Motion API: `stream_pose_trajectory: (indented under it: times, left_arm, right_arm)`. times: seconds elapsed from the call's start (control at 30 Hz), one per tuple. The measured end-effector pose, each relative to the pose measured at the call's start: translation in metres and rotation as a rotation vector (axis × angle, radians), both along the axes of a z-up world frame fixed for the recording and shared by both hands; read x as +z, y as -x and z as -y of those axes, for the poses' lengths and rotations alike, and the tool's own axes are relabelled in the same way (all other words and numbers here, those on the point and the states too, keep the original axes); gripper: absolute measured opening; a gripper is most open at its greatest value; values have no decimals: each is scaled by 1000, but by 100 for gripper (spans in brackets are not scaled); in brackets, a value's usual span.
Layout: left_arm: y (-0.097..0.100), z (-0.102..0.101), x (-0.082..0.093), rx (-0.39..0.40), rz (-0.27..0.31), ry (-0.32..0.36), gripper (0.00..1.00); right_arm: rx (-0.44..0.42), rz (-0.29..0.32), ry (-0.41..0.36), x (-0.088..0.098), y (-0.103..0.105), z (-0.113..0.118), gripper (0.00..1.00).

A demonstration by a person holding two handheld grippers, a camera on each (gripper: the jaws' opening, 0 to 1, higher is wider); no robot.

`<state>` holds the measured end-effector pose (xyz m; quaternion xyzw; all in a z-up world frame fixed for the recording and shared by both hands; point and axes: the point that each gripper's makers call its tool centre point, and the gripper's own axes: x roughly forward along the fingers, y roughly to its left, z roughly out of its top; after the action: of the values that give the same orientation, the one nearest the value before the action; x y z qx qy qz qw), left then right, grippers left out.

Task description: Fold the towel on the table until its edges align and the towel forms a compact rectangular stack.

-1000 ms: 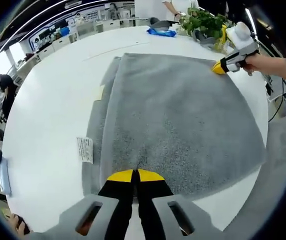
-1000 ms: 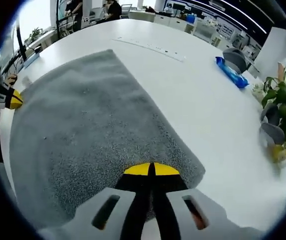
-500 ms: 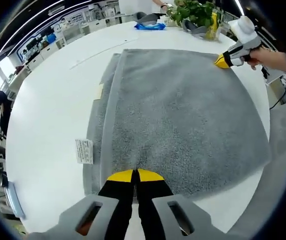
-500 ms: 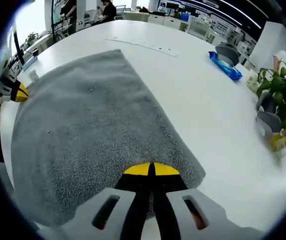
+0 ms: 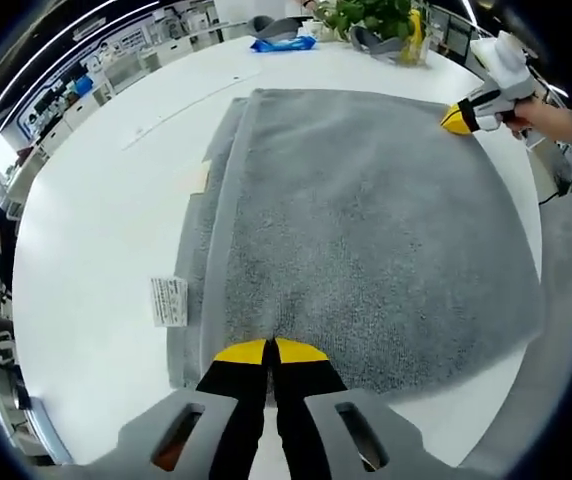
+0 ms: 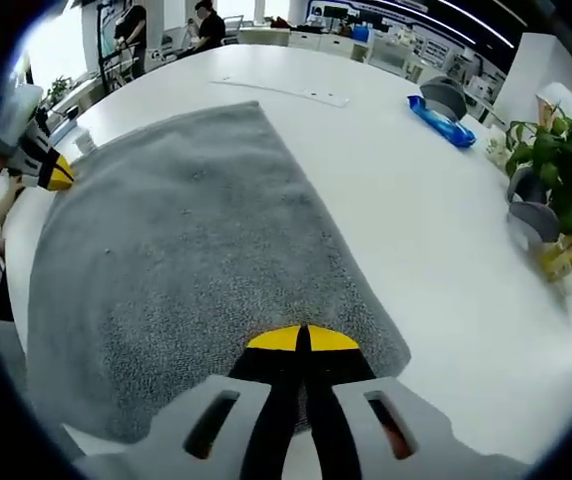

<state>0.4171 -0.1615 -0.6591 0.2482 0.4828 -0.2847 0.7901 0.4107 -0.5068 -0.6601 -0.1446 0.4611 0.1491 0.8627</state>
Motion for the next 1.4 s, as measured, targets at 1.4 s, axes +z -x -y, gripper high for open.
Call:
stream_pose_trajectory:
  times: [1.4]
  left_arm:
    - [-53, 14, 0, -19, -6, 18, 2]
  right_arm:
    - [-72, 25, -45, -2, 42, 0, 0]
